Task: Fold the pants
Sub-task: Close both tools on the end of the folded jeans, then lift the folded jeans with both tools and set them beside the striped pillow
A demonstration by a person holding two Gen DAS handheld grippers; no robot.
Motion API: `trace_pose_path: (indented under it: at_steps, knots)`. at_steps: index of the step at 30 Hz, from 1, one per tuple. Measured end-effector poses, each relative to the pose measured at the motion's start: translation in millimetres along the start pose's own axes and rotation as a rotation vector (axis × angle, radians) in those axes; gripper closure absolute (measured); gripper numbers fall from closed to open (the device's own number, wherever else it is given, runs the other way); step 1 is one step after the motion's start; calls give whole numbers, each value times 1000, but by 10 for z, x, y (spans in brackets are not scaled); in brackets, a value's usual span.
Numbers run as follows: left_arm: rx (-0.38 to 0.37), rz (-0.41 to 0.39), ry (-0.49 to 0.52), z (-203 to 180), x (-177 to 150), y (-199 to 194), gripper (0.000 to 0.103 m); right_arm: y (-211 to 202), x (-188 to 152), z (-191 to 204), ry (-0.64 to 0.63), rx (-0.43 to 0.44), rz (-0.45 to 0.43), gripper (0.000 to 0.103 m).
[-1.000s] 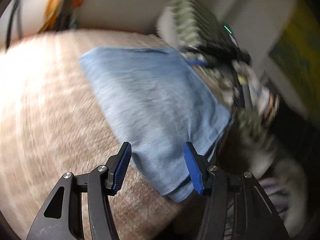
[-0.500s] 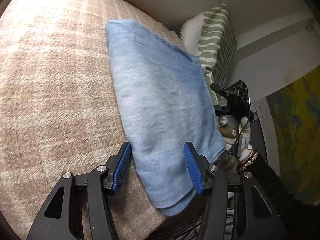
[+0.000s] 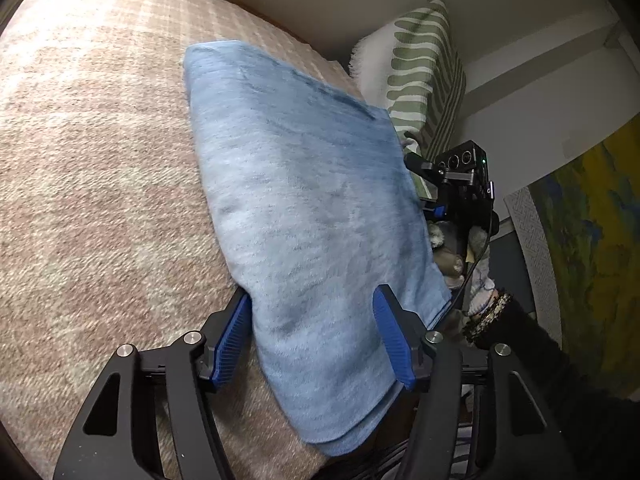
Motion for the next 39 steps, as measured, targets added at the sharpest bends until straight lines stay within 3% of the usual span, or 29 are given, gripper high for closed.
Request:
trace_pose_path:
  at_steps: [3, 10, 13, 17, 19, 23, 25, 31, 39]
  knots:
    - [-1, -5, -7, -25, 49, 47, 43, 37, 35, 36, 0, -12, -14, 16]
    - [-46, -11, -60, -17, 107, 82, 47, -17, 29, 116, 1, -67, -49, 48]
    - [-17, -13, -39, -31, 119, 125, 48, -53, 26, 126, 4, -67, -61, 50]
    - [54, -17, 2, -112, 174, 210, 48, 16, 48, 185, -11, -136, -47, 46]
    - [76, -12, 16, -145, 185, 245, 49, 40, 58, 236, -39, -190, -40, 51]
    - [82, -8, 25, -168, 219, 258, 72, -10, 43, 426, -119, -327, -36, 75]
    - [73, -13, 24, -157, 236, 227, 76, -35, 48, 524, -144, -376, -42, 79]
    - [57, -42, 76, -266, 279, 102, 84, -60, 87, 906, -247, -483, -67, 83]
    - [46, -90, 122, -393, 584, -56, 85, -115, 329, 1277, -327, -512, -133, 84]
Point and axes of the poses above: each gripper's, at about its wrist camera, not at the fingertips, and y roughly the way its jaws point, z to its left, x to its top, the point moved 4 cm from there along y, roughly the way its jaws point, and after that the axes turned 5 degrees about z, right-handed, at the moved point
